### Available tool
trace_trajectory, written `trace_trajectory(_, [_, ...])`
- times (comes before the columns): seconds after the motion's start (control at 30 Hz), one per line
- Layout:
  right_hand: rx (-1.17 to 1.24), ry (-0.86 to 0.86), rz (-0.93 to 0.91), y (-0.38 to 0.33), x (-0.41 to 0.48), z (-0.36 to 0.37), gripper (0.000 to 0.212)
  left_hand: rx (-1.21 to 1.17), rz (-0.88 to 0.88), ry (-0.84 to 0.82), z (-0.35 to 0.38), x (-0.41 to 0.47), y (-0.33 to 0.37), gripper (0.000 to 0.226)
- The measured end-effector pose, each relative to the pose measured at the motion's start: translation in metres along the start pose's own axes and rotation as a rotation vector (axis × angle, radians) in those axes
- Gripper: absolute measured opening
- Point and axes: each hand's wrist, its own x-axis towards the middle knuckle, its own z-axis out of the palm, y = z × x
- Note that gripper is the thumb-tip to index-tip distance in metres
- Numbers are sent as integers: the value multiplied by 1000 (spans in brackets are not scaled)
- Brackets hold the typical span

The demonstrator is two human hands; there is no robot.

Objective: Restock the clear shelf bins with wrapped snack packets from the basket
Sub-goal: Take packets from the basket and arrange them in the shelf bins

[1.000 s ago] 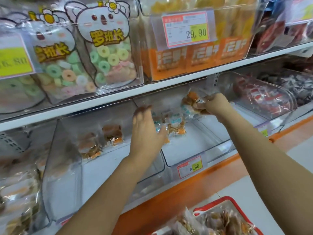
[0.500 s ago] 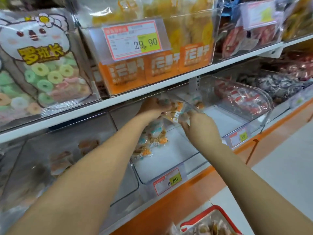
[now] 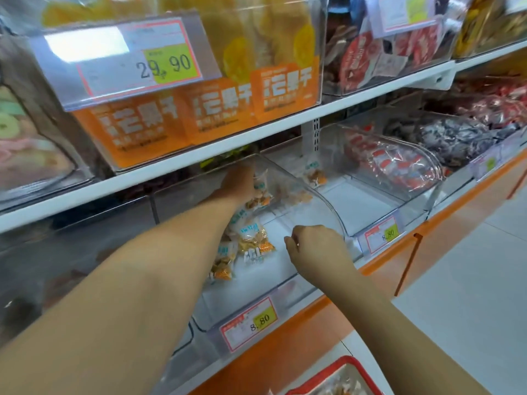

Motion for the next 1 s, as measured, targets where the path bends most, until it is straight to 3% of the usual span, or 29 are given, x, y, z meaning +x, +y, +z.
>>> trace_trajectory(0.13, [2, -39, -7, 0, 2, 1, 34, 108, -58, 37, 20, -2, -7, 34])
trace_trajectory(0.23, [-13, -153, 13, 0, 9, 0, 35, 285, -82, 138, 24, -2, -3, 47])
trace_trajectory(0.3, [-19, -251, 38, -1, 15, -2, 36, 283, -112, 166, 23, -3, -1, 56])
trace_trajectory(0.4, [73, -363, 49, -4, 24, -6, 27, 204, -151, 91, 16, -7, -4, 39])
trace_trajectory(0.47, [146, -429, 77, -8, 32, -9, 42, 215, -147, 69, 7, -7, -6, 22])
trace_trajectory(0.5, [178, -470, 87, -9, 37, -9, 39, 214, -144, 83, 2, -6, -7, 17])
trace_trajectory(0.6, [316, -566, 162, -15, 49, -4, 29, 179, -133, 130, -4, -7, -6, 19])
trace_trajectory(0.8, [475, -568, 264, -26, 73, 14, 29, 126, -71, 77, -10, -8, -11, 21])
trace_trajectory(0.93, [389, -595, 232, -35, 87, 19, 39, 102, -4, 57, -33, -19, -13, 20])
trace_trajectory(1.0, [390, -632, 236, -35, 90, 23, 39, 153, 16, -38, -48, -30, -12, 18])
